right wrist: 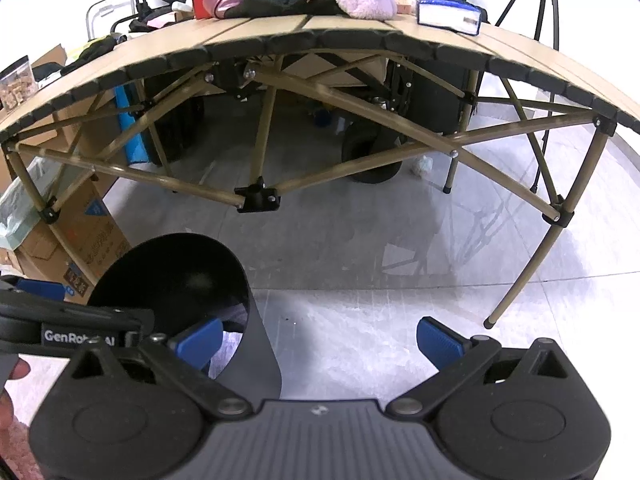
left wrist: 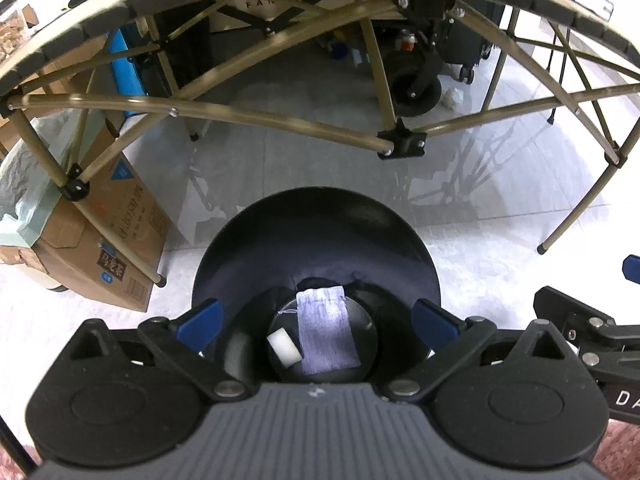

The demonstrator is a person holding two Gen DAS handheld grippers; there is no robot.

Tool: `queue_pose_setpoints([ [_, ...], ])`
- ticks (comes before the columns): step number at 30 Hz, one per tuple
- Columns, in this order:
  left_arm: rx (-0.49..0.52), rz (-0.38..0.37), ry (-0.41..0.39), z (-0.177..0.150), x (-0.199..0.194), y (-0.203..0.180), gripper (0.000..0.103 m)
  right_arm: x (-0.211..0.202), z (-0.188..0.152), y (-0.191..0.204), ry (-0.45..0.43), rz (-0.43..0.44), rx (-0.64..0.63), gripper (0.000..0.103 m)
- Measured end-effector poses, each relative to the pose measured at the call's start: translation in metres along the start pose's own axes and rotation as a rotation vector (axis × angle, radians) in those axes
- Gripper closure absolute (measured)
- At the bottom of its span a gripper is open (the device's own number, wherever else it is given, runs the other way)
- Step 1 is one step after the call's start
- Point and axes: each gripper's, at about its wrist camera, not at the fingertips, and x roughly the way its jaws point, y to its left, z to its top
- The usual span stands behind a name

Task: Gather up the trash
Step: 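Raise both tools back up to the table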

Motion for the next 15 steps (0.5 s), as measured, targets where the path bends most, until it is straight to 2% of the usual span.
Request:
queue_pose_setpoints([
  [9, -0.005, 0.012, -0.076, 0.003, -0.022, 0.0, 0.0, -0.017, 0.004, -0.005, -0.071, 0.0, 0.002, 0.0],
  [15, -0.013, 0.011, -0.191, 0.01, -0.05, 0.001, 0.0, -0.041, 0.013, -0.017, -0.186, -0.021, 0.02, 0.0],
])
